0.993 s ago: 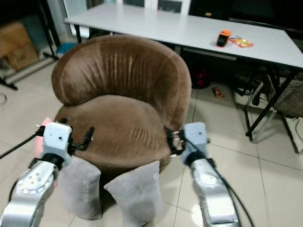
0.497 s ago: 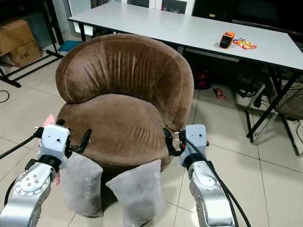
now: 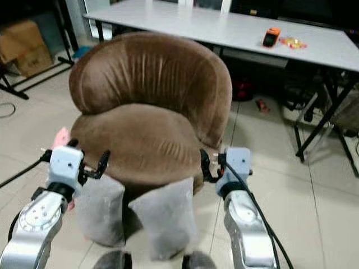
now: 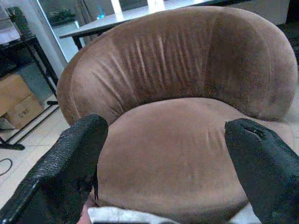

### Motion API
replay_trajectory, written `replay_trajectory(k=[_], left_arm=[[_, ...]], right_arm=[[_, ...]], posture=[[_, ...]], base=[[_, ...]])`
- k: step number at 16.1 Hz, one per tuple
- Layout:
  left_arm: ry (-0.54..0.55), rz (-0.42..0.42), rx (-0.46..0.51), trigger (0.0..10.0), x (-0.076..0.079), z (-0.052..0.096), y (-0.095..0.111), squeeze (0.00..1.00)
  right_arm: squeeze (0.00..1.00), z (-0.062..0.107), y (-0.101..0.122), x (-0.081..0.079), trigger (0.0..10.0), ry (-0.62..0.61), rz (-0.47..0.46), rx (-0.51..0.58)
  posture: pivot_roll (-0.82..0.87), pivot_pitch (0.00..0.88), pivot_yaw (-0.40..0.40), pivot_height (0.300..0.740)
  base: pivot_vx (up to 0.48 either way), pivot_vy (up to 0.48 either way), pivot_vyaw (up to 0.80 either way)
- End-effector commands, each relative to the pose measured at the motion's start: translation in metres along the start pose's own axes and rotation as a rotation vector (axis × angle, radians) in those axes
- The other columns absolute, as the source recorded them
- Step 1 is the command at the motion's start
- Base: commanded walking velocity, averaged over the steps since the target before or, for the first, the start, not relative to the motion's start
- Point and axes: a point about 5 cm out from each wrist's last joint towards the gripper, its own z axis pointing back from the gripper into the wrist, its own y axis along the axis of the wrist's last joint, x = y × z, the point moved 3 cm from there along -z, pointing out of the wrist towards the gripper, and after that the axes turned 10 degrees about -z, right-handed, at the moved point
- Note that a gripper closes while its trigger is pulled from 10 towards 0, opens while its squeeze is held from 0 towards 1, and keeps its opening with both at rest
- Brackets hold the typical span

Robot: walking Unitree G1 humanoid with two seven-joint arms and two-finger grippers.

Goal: Move the pillow to the sofa from floor

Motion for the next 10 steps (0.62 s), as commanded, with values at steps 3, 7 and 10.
replay_trajectory(k=[3, 7, 10], left_arm=[[-0.018, 0.004, 0.004, 10.0, 0.0045, -0.0019, 0.0005, 0.0], [-0.001, 0.022, -0.004, 10.0, 0.0014, -0.0016, -0.0013, 0.0], [0.008, 0.046, -0.004, 10.0, -0.0014, -0.0009, -0.0022, 0.0]], right_arm=[[0.0, 0.0008, 0.0003, 0.0041, 10.0, -0.022, -0.006, 0.004], [0.0, 0.0005, -0.0005, 0.0034, 10.0, -0.022, -0.001, 0.0], [0.0, -0.0011, -0.0024, 0.0026, 10.0, -0.024, 0.012, -0.009]], posture=[[0.02, 0.0, -0.022, 0.656], [0.02, 0.0, -0.031, 0.656], [0.02, 0.0, -0.037, 0.656]], base=[[0.0, 0.0, 0.0], [0.0, 0.0, 0.0], [0.0, 0.0, 0.0]])
